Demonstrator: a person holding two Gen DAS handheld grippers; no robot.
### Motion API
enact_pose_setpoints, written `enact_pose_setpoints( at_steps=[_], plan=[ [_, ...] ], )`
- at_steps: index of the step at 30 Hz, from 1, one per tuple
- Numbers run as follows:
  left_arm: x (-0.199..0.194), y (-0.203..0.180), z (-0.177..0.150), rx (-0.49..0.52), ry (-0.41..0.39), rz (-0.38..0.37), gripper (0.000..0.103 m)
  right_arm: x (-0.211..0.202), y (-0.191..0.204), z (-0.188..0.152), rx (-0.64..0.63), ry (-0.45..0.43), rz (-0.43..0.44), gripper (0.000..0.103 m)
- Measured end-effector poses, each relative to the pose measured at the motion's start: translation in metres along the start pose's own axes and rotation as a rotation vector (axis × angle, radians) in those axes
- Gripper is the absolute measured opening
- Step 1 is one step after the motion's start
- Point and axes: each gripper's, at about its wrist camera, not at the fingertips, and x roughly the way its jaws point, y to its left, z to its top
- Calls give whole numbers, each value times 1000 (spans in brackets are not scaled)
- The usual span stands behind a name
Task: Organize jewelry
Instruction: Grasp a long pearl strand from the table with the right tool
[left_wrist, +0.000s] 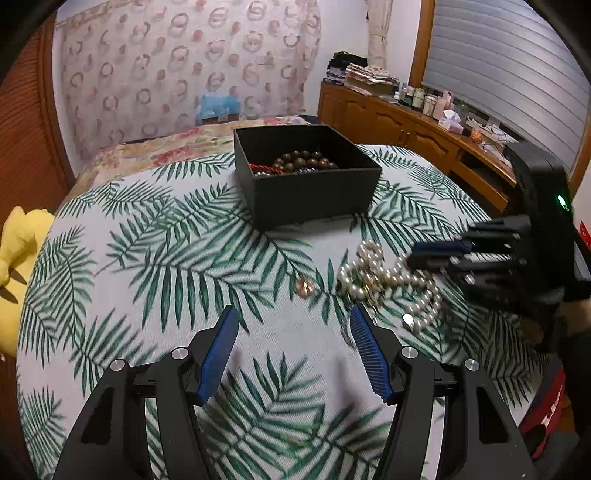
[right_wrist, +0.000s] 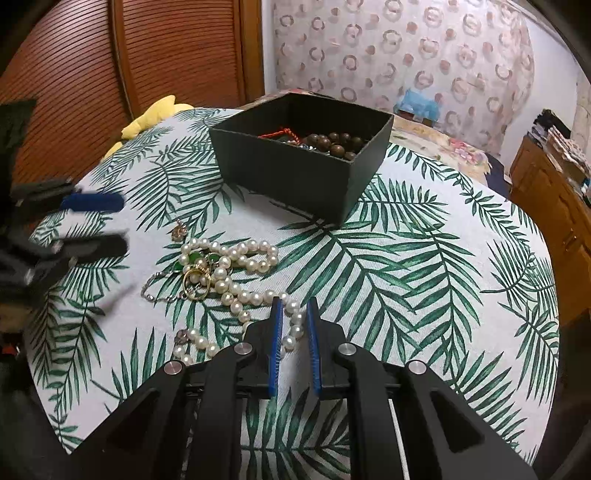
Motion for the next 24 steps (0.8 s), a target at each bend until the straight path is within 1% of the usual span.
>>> enact_pose_setpoints(
  at_steps=[3, 4, 6, 9, 14, 20, 24],
  plan=[
    [-9, -3, -8, 5, -12, -2, 60, 0, 2, -1, -9, -9, -18, 14],
    [-11, -3, -10, 6, -16, -2, 60, -1, 3, -2, -13, -10, -23, 9],
    [-17, -4, -14, 4, -21, -2, 60, -3, 2, -2, -6, -11, -21, 9],
    [-22, -5, -18, 2, -30, -4, 60, -24, 1, 0, 34, -79, 16, 8],
    [-33, -10, -23, 4, -38, -16, 61, -72, 10, 12, 8, -191, -10, 8],
    [-37, -14, -25, 4, -41, -24, 61, -110, 19, 27, -31, -267, -29, 8],
    [-33, -16, -27, 1, -34, -34, 61, -133, 21, 34, -47, -317, -55, 8]
  ],
)
